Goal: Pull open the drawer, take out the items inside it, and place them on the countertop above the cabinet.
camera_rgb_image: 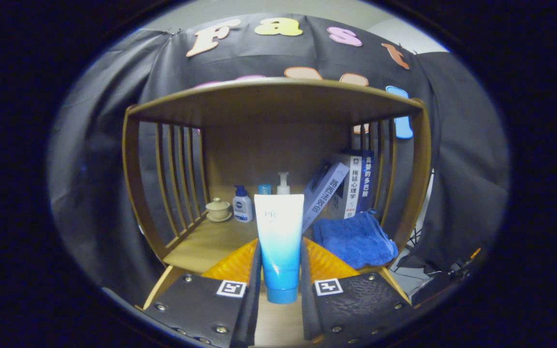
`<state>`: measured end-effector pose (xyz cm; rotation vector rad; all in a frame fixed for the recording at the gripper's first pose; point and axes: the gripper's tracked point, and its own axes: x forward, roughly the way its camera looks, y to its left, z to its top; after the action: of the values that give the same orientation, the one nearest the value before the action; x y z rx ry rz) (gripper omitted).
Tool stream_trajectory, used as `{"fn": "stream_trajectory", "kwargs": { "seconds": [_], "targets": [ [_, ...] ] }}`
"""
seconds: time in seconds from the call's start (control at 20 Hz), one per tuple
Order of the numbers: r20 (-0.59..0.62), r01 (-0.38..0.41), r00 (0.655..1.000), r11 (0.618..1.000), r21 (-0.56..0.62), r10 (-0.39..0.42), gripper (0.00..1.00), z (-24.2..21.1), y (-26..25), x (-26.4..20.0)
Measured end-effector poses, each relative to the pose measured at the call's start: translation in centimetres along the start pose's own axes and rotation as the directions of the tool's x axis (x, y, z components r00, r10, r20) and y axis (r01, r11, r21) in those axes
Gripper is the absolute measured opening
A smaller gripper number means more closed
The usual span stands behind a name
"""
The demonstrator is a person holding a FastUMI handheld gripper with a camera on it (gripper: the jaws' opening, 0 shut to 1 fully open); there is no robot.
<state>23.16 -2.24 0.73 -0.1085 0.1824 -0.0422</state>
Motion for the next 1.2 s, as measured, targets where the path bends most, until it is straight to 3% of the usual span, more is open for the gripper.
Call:
{"fn": "stream_trajectory", "kwargs": {
  "seconds": [0.6,1.2],
  "targets": [
    [-0.105,0.007,0.994,1.000,0.007,-0.006,0.37,-8.0,4.1,11.2],
    [-0.139,0.065,0.988,0.997,-0.037,-0.070,0.46,-10.9,4.2,15.6]
  ]
}}
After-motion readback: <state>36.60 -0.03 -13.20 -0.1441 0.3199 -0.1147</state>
